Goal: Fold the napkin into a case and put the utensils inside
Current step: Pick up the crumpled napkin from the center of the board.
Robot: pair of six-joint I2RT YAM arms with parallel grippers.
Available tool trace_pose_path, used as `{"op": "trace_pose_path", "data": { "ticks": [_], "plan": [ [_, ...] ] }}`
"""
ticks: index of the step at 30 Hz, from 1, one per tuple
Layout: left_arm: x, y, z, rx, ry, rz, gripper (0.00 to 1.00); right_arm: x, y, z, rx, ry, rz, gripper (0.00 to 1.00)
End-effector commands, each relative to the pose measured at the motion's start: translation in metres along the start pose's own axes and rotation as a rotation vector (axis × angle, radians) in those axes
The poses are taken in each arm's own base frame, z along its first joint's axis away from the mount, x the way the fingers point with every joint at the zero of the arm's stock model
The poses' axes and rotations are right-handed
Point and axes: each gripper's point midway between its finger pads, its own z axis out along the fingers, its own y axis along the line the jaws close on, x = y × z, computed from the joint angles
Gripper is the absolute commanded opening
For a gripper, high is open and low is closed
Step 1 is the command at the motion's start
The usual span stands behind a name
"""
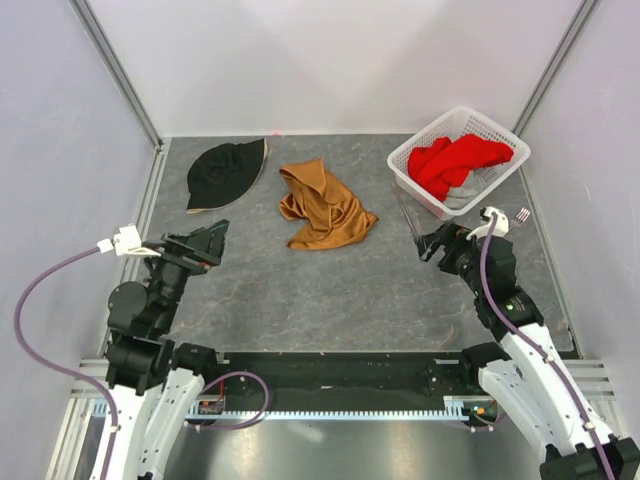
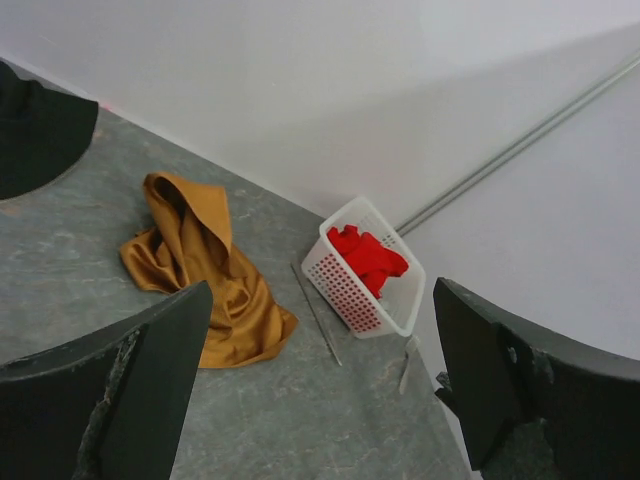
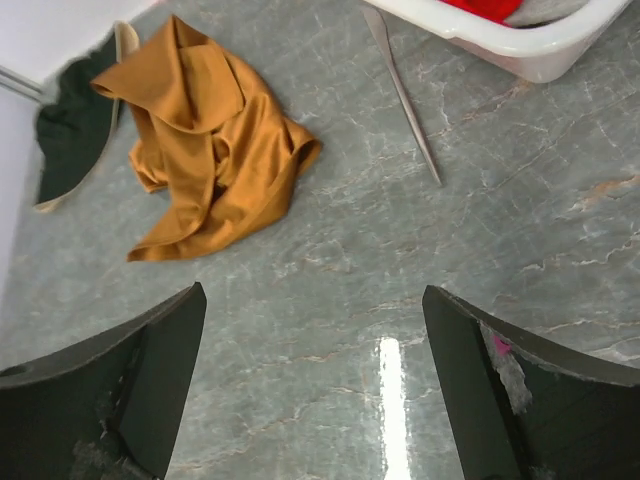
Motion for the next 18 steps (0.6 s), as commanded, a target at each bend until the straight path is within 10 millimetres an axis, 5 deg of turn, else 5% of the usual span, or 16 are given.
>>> {"op": "trace_pose_path", "data": {
  "ticks": [1, 6, 8, 13, 18],
  "plan": [
    [0.028, 0.017, -0.003, -0.032, 0.165, 0.192, 1.00, -0.007, 0.007, 0.010, 0.001, 0.063, -0.131, 0.98],
    [0.086, 0.040, 0.020, -0.121, 0.533, 0.170, 1.00, -0.015, 0.071, 0.040, -0.237, 0.126, -0.220, 0.98],
    [0.109, 0.063, 0.025, -0.212, 0.637, 0.193, 1.00, -0.015, 0.083, 0.069, -0.212, 0.169, -0.329, 0.98],
    [0.143, 0.076, 0.022, -0.268, 0.644, 0.351, 0.99, 0.016, 0.133, 0.128, -0.268, 0.262, -0.569, 0.98],
    [0.202, 0.076, 0.015, -0.261, 0.727, 0.553, 0.91, 0.063, 0.147, 0.171, -0.320, 0.371, -0.737, 0.95]
  ]
}}
